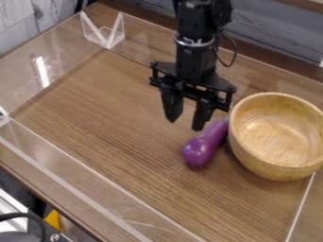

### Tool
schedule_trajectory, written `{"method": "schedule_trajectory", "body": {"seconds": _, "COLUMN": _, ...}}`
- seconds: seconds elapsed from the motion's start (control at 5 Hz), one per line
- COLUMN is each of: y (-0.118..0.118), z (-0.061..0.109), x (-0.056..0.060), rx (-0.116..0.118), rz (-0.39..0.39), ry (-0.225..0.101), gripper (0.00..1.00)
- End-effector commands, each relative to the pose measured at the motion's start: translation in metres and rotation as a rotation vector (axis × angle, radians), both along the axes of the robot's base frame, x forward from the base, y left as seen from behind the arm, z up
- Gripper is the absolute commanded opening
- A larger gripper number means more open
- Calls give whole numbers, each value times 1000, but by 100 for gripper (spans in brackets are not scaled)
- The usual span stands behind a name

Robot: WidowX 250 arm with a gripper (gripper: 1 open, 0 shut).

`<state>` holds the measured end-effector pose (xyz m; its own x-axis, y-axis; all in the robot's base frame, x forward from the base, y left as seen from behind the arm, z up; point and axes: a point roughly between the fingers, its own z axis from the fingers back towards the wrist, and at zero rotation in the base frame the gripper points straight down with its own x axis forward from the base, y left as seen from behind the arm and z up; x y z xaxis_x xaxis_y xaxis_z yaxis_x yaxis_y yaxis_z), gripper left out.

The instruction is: Put the purple eggplant in the brown bowl

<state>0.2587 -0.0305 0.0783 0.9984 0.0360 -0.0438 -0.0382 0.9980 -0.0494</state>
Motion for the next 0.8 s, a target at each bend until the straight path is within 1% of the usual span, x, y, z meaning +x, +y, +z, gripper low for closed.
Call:
{"method": "schedule_trajectory", "body": {"seconds": 0.0, "y": -7, "z": 4, "x": 2, "rx": -10, "rz": -4, "ry": -92, "gripper": 100}}
{"method": "schedule_trajectory", "body": {"seconds": 0.2, "y": -9, "z": -11, "x": 2, "rx": -9, "rz": -9, "ry": -128, "gripper": 100}}
{"method": "schedule_trajectory", "body": {"seconds": 0.4, "y": -9, "z": -13, "x": 11, "rx": -7, "rz": 16, "ry": -172, "gripper": 100}}
{"method": "schedule_trajectory", "body": {"seconds": 0.6, "y": -9, "z": -15, "x": 18, "rx": -8, "rz": 43, "ry": -199, "gripper": 100}}
